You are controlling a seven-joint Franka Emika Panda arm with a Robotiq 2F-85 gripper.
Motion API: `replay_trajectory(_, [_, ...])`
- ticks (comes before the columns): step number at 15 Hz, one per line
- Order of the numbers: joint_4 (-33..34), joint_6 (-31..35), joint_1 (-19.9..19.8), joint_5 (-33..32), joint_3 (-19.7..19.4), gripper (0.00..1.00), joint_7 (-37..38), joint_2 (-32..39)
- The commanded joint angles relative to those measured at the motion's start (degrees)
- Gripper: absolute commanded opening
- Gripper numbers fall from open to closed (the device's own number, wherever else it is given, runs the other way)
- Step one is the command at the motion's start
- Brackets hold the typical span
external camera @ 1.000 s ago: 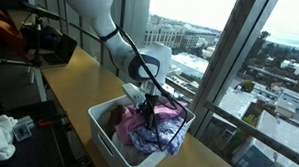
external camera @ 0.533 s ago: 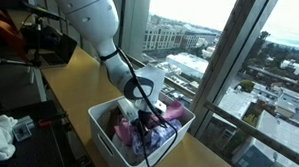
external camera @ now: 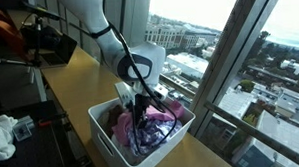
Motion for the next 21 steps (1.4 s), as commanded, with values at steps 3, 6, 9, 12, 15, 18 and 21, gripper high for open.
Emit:
replay_trajectory(3, [-7.0, -7.7, -0.1, 2.8, 0.1, 0.0, 0.6, -18.5])
replay_trajectory(6, [-6.6, -12.5, 0.0, 3.7, 0.5, 0.0, 1.4, -26.1])
replay_trajectory(9, [-5.0, -16.7, 1.3, 4.3, 2.3, 0.0, 4.2, -32.3])
replay_trajectory(12, [-2.7, -19.6, 3.6, 3.6, 5.7, 0.0, 8.6, -37.1])
replay_trajectory(15, [1.0, -22.4, 6.0, 2.9, 10.0, 0.0, 12.7, -40.3])
replay_trajectory(18, [6.5, -25.2, 8.2, 0.5, 15.0, 0.0, 17.6, -41.5])
replay_trajectory(21, [14.8, -29.7, 10.1, -2.3, 20.0, 0.0, 22.2, -40.0])
